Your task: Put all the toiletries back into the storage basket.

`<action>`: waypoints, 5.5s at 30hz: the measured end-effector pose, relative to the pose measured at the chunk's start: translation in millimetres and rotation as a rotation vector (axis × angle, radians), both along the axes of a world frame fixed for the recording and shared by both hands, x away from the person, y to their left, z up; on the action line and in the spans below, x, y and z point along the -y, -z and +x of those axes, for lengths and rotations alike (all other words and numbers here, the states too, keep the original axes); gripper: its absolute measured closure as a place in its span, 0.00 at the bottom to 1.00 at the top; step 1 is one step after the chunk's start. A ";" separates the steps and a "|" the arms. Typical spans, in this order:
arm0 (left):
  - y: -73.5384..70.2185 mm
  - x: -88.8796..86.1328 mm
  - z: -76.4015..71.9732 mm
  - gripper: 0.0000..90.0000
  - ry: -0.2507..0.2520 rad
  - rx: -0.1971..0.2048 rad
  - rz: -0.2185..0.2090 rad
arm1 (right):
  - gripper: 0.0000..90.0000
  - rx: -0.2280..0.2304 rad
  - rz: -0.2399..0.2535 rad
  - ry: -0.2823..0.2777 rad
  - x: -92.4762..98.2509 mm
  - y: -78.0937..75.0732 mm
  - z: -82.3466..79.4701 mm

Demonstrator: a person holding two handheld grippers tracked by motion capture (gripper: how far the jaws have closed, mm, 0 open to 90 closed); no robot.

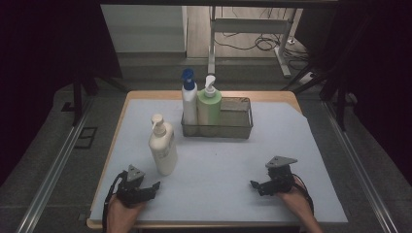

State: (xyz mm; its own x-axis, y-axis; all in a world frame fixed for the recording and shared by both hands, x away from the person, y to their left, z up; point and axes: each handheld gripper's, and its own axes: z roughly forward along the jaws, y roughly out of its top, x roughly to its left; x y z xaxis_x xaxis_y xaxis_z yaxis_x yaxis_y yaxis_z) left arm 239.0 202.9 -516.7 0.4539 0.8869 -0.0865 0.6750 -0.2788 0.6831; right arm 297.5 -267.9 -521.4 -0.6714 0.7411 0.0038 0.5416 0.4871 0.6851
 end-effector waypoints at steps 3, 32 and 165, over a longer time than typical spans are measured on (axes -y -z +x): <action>-0.9 0.9 1.0 0.45 0.012 -0.002 0.005 | 0.00 0.004 -0.002 -0.001 -0.1 0.5 -0.3; -4.6 -15.3 46.8 0.99 -0.010 0.027 0.003 | 0.00 0.011 0.001 0.001 0.3 1.4 -0.7; 6.9 35.4 18.4 0.14 0.087 0.024 0.052 | 0.00 0.041 0.101 -0.202 -85.6 -53.5 11.6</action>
State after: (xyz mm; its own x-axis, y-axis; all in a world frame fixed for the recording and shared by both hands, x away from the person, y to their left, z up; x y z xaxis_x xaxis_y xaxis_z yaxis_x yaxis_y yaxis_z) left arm 257.4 167.6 -523.6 0.5312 0.8468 -0.0291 0.6299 -0.3718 0.6819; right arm 309.1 -182.3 -467.9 -0.8073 0.5887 0.0403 0.4102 0.5108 0.7555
